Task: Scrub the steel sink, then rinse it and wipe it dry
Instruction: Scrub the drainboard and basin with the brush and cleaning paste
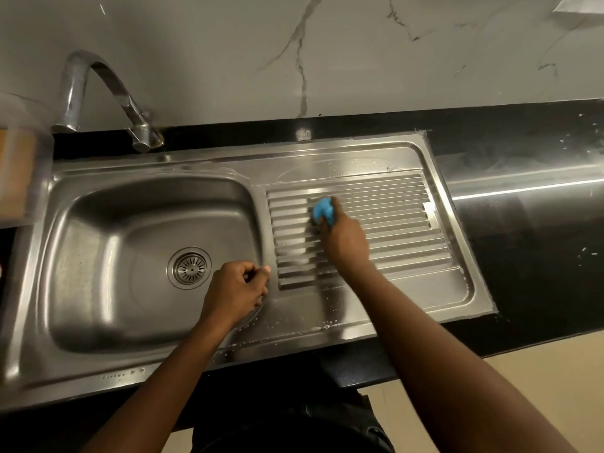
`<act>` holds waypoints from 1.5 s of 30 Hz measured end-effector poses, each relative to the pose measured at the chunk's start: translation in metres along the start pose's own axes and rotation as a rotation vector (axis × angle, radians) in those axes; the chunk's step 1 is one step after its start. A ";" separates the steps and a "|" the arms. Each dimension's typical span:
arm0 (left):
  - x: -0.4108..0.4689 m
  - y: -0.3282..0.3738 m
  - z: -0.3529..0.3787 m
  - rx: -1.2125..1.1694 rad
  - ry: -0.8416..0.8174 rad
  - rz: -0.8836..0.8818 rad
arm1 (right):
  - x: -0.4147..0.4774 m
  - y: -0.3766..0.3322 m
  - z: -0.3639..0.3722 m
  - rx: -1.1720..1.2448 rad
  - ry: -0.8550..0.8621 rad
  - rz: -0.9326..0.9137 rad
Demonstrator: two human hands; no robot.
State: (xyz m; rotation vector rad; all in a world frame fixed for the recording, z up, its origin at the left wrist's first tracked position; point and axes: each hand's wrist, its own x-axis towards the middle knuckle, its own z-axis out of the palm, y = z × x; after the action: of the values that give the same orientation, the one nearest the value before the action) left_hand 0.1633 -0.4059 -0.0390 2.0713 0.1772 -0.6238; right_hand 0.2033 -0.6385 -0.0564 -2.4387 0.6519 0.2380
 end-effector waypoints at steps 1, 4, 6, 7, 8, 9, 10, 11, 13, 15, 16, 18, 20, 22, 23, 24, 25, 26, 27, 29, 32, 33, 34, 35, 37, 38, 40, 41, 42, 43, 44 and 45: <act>0.000 0.001 0.002 0.006 0.003 0.001 | -0.003 -0.011 0.011 -0.014 -0.031 -0.038; 0.000 0.005 0.007 0.043 0.016 0.015 | -0.010 -0.037 0.036 -0.067 -0.105 -0.128; 0.000 0.008 0.009 0.058 0.015 0.023 | -0.010 -0.045 0.043 -0.093 -0.114 -0.182; 0.000 0.009 0.010 0.057 0.012 0.023 | -0.008 -0.043 0.041 -0.100 -0.108 -0.212; -0.001 0.010 0.011 0.049 0.010 0.020 | -0.004 -0.037 0.038 -0.104 -0.104 -0.231; -0.002 0.011 0.012 0.037 0.008 0.016 | 0.002 -0.029 0.030 -0.093 -0.104 -0.230; -0.002 0.012 0.013 0.025 0.007 0.014 | 0.009 -0.018 0.020 -0.070 -0.105 -0.211; -0.003 0.012 0.014 0.015 0.008 0.016 | 0.017 -0.006 0.007 -0.049 -0.100 -0.178; -0.004 0.012 0.017 0.001 0.011 0.021 | 0.030 0.021 -0.019 -0.026 -0.066 -0.100; -0.005 0.012 0.020 -0.008 0.007 0.023 | 0.041 0.048 -0.043 -0.028 -0.016 -0.021; -0.005 0.013 0.022 -0.010 0.003 0.024 | 0.045 0.060 -0.053 -0.016 0.009 0.019; -0.006 0.013 0.024 -0.007 -0.004 0.025 | 0.052 0.079 -0.070 0.039 0.048 0.085; -0.007 0.014 0.025 -0.003 -0.007 0.026 | 0.057 0.086 -0.080 0.081 0.068 0.118; -0.009 0.014 0.026 0.006 -0.004 0.029 | 0.060 0.084 -0.081 0.106 0.081 0.136; -0.010 0.014 0.026 0.012 0.002 0.029 | 0.060 0.078 -0.078 0.122 0.088 0.143; -0.011 0.013 0.026 0.016 0.010 0.029 | 0.059 0.070 -0.074 0.137 0.090 0.142; -0.012 0.013 0.025 0.018 0.016 0.027 | 0.055 0.060 -0.069 0.144 0.079 0.130; -0.013 0.012 0.025 0.019 0.019 0.022 | 0.052 0.049 -0.061 0.135 0.054 0.110; -0.014 0.012 0.024 0.021 0.020 0.016 | 0.047 0.037 -0.052 0.117 0.023 0.083; -0.015 0.012 0.023 0.027 0.019 0.006 | 0.037 0.008 -0.030 0.088 -0.029 0.022; -0.015 0.013 0.022 0.032 0.019 -0.003 | 0.025 -0.032 0.006 0.049 -0.105 -0.083; -0.014 0.013 0.022 0.029 0.022 -0.004 | 0.022 -0.043 0.017 0.015 -0.138 -0.107; -0.013 0.014 0.022 0.030 0.021 -0.003 | 0.019 -0.052 0.025 -0.016 -0.168 -0.122; -0.013 0.016 0.021 0.037 0.020 -0.001 | 0.017 -0.059 0.031 -0.038 -0.188 -0.134; -0.011 0.018 0.022 0.048 0.023 0.003 | 0.018 -0.063 0.037 -0.058 -0.189 -0.173; -0.010 0.019 0.022 0.045 0.026 0.003 | 0.019 -0.059 0.036 -0.066 -0.178 -0.191; -0.008 0.021 0.024 0.037 0.036 0.001 | 0.026 -0.040 0.029 -0.070 -0.149 -0.203; -0.007 0.022 0.025 0.032 0.038 0.002 | 0.031 -0.027 0.021 -0.059 -0.138 -0.190; -0.006 0.022 0.026 0.022 0.037 0.003 | 0.037 -0.013 0.012 -0.046 -0.131 -0.167; -0.005 0.023 0.027 0.011 0.032 0.004 | 0.044 0.001 0.001 -0.040 -0.118 -0.138; -0.005 0.024 0.028 0.003 0.029 0.006 | 0.051 0.016 -0.011 -0.043 -0.097 -0.105; -0.005 0.024 0.029 0.000 0.026 0.010 | 0.057 0.029 -0.023 -0.050 -0.067 -0.077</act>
State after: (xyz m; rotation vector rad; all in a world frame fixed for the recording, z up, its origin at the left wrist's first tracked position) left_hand 0.1573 -0.4428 -0.0309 2.0800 0.1819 -0.5907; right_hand 0.2380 -0.6953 -0.0702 -2.4864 0.5273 0.3071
